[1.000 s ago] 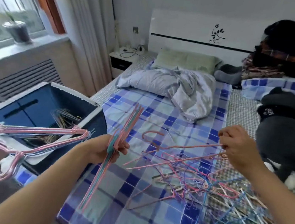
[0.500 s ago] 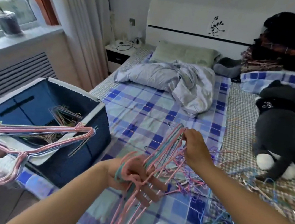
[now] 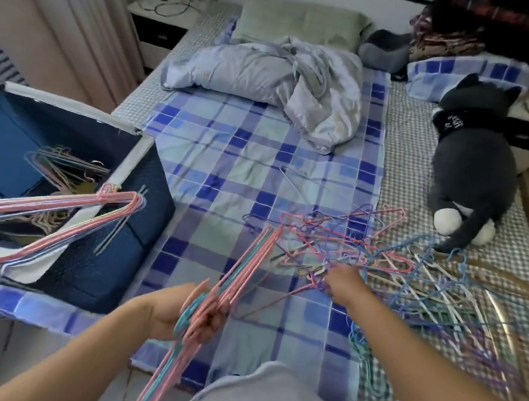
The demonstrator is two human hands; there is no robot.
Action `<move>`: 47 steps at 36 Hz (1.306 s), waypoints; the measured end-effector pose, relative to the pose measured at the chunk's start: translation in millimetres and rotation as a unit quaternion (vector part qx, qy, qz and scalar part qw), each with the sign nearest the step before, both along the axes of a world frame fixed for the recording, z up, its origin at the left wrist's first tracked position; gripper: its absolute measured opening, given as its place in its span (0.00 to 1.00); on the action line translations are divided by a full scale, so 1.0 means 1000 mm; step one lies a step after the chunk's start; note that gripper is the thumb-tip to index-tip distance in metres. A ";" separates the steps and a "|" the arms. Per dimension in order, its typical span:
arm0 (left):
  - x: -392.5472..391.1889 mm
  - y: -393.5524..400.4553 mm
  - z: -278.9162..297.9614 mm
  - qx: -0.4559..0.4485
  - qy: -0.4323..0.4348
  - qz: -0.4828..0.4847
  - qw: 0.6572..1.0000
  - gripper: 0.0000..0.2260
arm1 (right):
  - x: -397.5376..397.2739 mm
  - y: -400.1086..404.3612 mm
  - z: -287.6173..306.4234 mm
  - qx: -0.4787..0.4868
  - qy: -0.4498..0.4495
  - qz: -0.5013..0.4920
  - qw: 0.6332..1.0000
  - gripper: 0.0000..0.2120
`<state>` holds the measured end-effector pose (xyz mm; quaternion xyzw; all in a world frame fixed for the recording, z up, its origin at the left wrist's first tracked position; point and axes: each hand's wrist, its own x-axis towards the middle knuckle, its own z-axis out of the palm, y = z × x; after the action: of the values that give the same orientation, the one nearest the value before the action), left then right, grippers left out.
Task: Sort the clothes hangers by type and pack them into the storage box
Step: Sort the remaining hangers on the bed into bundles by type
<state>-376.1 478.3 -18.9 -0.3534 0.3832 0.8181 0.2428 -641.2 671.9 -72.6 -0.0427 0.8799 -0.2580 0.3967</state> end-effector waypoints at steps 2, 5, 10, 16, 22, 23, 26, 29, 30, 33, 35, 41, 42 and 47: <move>0.013 -0.004 -0.014 0.016 -0.010 0.006 1.000 0.19 | 0.023 0.016 -0.024 0.019 -0.093 -0.039 0.995 0.12; 0.037 -0.011 -0.042 0.003 -0.049 -0.011 0.999 0.16 | 0.062 0.022 -0.054 0.049 -0.194 -0.050 0.978 0.07; 0.067 -0.022 -0.075 -0.070 -0.151 0.039 0.985 0.09 | 0.097 -0.021 -0.109 0.007 -0.250 -0.056 0.967 0.07; 0.095 -0.038 -0.109 -0.093 -0.217 0.096 0.967 0.19 | 0.068 -0.091 -0.248 -0.036 -0.272 -0.200 0.941 0.05; 0.103 -0.055 -0.105 -0.088 -0.208 0.154 0.962 0.21 | 0.092 -0.098 -0.246 -0.019 -0.166 -0.277 0.946 0.07; 0.099 -0.056 -0.102 -0.087 -0.201 0.161 0.962 0.22 | 0.096 -0.092 -0.229 -0.002 -0.134 -0.244 0.960 0.09; 0.081 -0.055 -0.087 -0.077 -0.176 0.168 0.967 0.19 | 0.111 -0.071 -0.153 -0.018 -0.005 -0.242 0.970 0.08; 0.056 -0.054 -0.074 -0.040 -0.138 0.192 0.971 0.15 | 0.115 -0.049 -0.082 -0.090 0.057 -0.300 0.948 0.12; 0.046 -0.055 -0.067 -0.023 -0.117 0.190 0.974 0.16 | 0.110 -0.041 -0.061 -0.117 0.061 -0.326 0.936 0.13; 0.018 -0.059 -0.056 -0.013 -0.060 0.160 0.985 0.17 | 0.093 -0.025 -0.001 -0.172 0.029 -0.339 0.924 0.12; -0.002 -0.060 -0.047 -0.010 -0.026 0.139 0.990 0.17 | 0.079 -0.013 0.040 -0.188 -0.004 -0.312 0.931 0.10; -0.052 -0.065 -0.033 0.009 0.027 0.110 0.994 0.19 | 0.049 0.021 0.129 -0.148 -0.112 -0.158 0.970 0.09; -0.056 -0.067 -0.033 0.010 0.030 0.110 0.993 0.21 | 0.049 0.028 0.132 -0.146 -0.122 -0.141 0.972 0.08; -0.059 -0.077 -0.026 0.010 0.046 0.104 0.993 0.18 | 0.063 0.041 0.133 -0.198 -0.102 -0.102 0.969 0.12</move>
<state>-435.4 401.0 -44.7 -0.3509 0.3468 0.8581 0.1422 -578.1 713.2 60.9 -0.0036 0.7655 -0.4698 0.4396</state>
